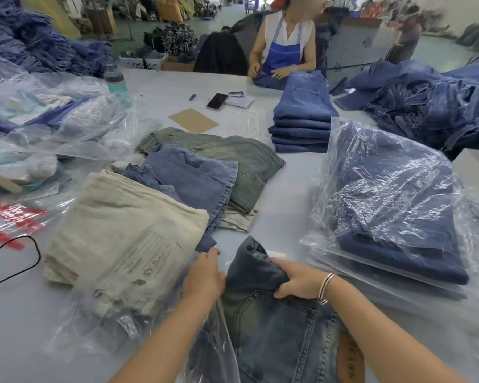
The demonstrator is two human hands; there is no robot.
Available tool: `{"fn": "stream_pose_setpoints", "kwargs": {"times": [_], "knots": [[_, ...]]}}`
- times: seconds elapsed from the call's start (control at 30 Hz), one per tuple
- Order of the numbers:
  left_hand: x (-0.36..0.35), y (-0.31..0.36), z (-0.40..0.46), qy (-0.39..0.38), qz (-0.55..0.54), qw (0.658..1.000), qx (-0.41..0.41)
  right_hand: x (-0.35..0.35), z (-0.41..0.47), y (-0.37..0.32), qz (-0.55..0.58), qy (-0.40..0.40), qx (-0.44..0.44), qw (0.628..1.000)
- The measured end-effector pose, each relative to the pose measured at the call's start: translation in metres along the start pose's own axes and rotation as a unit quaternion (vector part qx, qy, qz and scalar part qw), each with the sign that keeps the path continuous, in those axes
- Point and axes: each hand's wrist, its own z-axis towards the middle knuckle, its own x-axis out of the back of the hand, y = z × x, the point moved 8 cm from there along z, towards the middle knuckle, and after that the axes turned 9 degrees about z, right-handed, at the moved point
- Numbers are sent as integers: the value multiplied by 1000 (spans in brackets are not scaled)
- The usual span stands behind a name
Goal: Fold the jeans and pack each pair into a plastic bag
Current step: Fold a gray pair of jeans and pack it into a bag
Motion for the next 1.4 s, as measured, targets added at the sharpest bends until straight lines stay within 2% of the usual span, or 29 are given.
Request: {"fn": "stream_pose_setpoints", "kwargs": {"times": [0.1, 0.2, 0.27, 0.47, 0.53, 0.6, 0.7, 0.8, 0.83, 0.9, 0.93, 0.97, 1.03, 1.07, 1.1, 1.13, 1.27, 1.4], "knots": [[-3, 1, 2, -4, -52, 999, 2, -6, 3, -5, -9, -8, 6, 1000], [20, 10, -3, 77, -170, 982, -20, -12, 6, -9, -45, -29, 8, 999], [39, 28, -8, 132, -205, 967, -71, -18, 9, -9, -73, -43, 0, 996], [64, 67, -47, 259, -140, 928, -230, -31, 18, -11, -100, -74, -10, 992], [56, 85, -63, 266, -64, 923, -271, -31, 21, -7, -123, -52, -17, 991], [41, 103, -73, 240, 9, 922, -302, -28, 23, -5, -167, -17, -30, 985], [26, 105, -71, 187, 3, 941, -282, -30, 20, -3, -175, 6, -14, 985], [36, 86, -55, 168, -91, 957, -220, -27, 11, -8, -88, 18, 42, 995], [46, 81, -49, 195, -101, 952, -212, -25, 8, -10, -66, 20, 59, 996], [70, 78, -36, 269, -51, 938, -213, -27, 2, -16, -54, 21, 104, 993], [75, 79, -25, 249, 2, 946, -209, -28, -1, -21, -54, 22, 124, 991], [69, 79, -9, 172, 71, 962, -199, -28, -4, -24, -52, 24, 138, 989], [44, 71, 10, -50, 184, 966, -175, -29, -7, -28, -41, 26, 161, 986], [33, 67, 11, -137, 184, 958, -174, -29, -8, -30, -31, 25, 171, 984], [25, 67, 9, -183, 163, 951, -186, -30, -10, -31, -23, 22, 180, 983], [23, 71, 8, -190, 139, 950, -204, -32, -10, -33, -18, 20, 187, 982], [19, 105, -2, -129, 115, 943, -283, -42, 0, -32, -68, 44, 184, 980], [11, 121, 0, -36, 199, 926, -318, -29, -5, -18, -90, 136, 169, 972]]}}
